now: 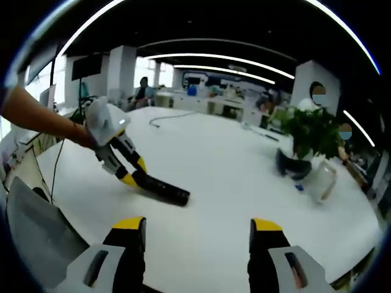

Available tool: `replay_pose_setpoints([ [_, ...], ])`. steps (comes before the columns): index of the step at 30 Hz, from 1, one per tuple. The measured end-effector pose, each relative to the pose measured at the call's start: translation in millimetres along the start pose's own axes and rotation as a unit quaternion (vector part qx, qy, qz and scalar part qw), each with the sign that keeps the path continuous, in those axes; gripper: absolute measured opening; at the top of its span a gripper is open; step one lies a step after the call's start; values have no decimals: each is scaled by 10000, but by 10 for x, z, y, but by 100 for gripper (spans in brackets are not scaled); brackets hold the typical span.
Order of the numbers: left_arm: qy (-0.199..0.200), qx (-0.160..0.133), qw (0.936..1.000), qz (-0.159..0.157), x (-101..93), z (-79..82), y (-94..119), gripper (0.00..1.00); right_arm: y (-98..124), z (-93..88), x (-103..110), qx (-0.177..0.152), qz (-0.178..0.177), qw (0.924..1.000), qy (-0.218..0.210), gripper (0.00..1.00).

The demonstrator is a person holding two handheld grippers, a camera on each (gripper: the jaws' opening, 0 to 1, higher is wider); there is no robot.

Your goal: Press the specified remote control buttons in sequence, fully releasing each button before pressing the next.

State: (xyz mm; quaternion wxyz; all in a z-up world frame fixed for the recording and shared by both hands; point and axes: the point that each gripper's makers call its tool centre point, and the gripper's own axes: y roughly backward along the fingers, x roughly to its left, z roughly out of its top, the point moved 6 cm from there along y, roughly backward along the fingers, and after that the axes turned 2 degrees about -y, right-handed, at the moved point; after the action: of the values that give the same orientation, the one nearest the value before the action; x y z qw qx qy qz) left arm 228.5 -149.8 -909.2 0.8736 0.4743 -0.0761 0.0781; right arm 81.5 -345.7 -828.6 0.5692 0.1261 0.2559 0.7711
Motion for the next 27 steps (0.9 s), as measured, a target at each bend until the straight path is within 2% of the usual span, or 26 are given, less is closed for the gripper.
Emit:
replay_pose_setpoints([
  [6, -140, 113, 9997, 134, 114, -57, -54, 23, -12, -19, 9, 74, 13, 10000, 43, 67],
  [17, -151, 162, 9997, 125, 311, -123, -92, 23, -25, -35, 4, 147, 2, 9999, 35, 67],
  [22, -35, 203, 9997, 133, 437, -184, -120, 23, -34, -49, -3, 200, -35, 9998, 41, 66],
  [27, -105, 259, 9994, 204, 569, -205, -143, 23, -42, -55, 12, 237, 3, 9997, 86, 66],
])
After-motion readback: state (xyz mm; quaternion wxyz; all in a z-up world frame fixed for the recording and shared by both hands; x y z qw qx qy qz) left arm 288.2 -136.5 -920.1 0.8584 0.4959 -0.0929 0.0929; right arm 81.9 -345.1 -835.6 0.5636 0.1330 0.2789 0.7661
